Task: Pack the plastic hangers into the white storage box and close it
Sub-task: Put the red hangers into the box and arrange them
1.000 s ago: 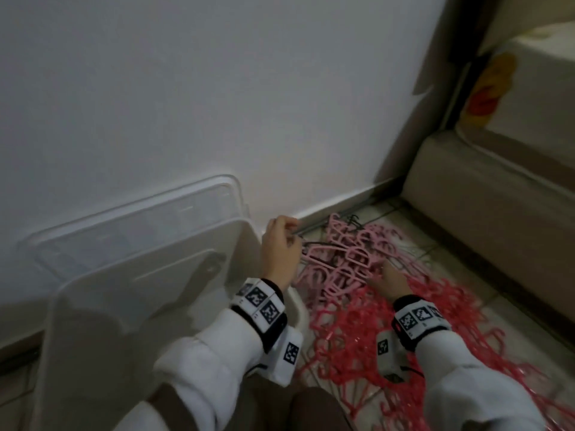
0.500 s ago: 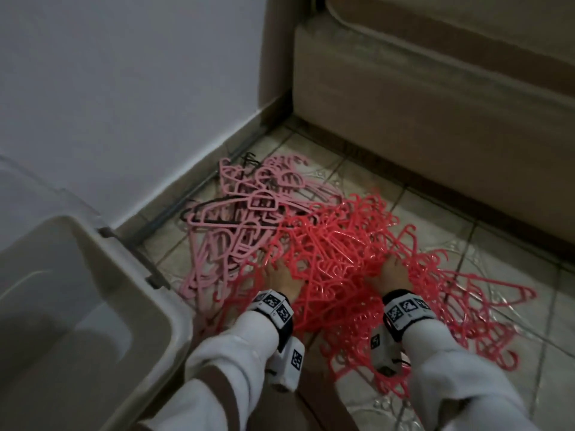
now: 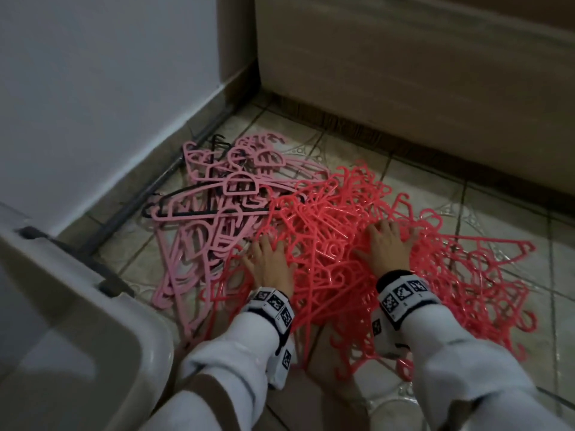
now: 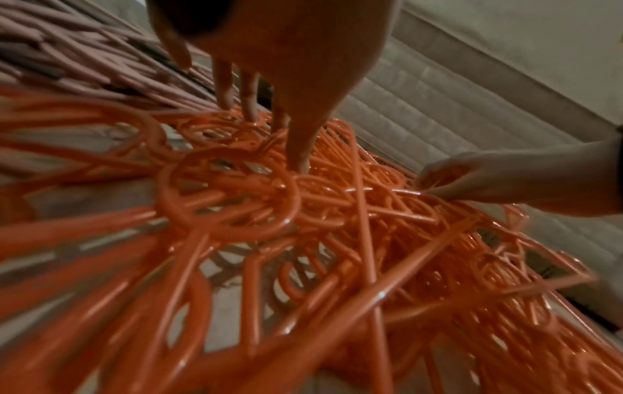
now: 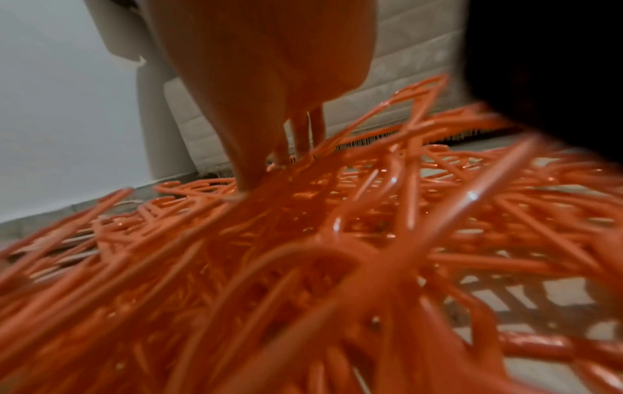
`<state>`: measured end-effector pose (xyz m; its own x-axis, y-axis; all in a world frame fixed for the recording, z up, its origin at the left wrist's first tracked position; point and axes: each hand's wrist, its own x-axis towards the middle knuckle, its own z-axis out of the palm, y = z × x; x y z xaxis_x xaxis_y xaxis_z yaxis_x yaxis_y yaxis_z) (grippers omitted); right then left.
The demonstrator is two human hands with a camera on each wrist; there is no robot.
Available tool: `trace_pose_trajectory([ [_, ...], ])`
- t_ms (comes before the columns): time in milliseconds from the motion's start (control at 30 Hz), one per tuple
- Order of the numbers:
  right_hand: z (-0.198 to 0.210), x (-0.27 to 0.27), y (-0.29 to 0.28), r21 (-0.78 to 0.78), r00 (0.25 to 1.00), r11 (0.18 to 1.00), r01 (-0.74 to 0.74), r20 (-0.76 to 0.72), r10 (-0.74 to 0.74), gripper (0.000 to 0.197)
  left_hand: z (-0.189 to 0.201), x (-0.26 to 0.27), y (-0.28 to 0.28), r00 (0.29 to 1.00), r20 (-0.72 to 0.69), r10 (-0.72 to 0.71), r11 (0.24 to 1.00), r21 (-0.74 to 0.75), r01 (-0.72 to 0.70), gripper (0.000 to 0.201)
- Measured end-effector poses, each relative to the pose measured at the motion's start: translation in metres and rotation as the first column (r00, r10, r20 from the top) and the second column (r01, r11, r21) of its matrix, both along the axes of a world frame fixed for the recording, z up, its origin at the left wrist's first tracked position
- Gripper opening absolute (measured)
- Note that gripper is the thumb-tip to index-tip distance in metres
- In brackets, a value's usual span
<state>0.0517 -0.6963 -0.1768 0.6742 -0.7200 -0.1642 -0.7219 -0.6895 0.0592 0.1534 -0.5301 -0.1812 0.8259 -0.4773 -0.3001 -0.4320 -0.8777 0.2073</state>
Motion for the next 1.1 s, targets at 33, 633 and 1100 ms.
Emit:
trace_pose_trajectory([
  [33, 0.000, 0.000, 0.002, 0.022, 0.999, 1.000, -0.011, 0.036, 0.010, 0.055, -0.001, 0.000, 0.001, 1.000, 0.006, -0.019, 0.999, -0.030, 0.019, 0.056],
  [633, 0.017, 0.018, 0.034, 0.100, 0.989, 0.989, -0.108, 0.109, 0.097, 0.033, 0.001, -0.019, -0.022, 0.973, -0.228, -0.031, 0.962, -0.269, -0.033, 0.033],
  [1100, 0.067, 0.009, 0.021, 0.244, 0.853, 0.947, -0.207, 0.520, 0.053, 0.025, 0.062, -0.025, -0.044, 0.928, -0.357, 0.102, 0.852, -0.450, -0.267, 0.030],
])
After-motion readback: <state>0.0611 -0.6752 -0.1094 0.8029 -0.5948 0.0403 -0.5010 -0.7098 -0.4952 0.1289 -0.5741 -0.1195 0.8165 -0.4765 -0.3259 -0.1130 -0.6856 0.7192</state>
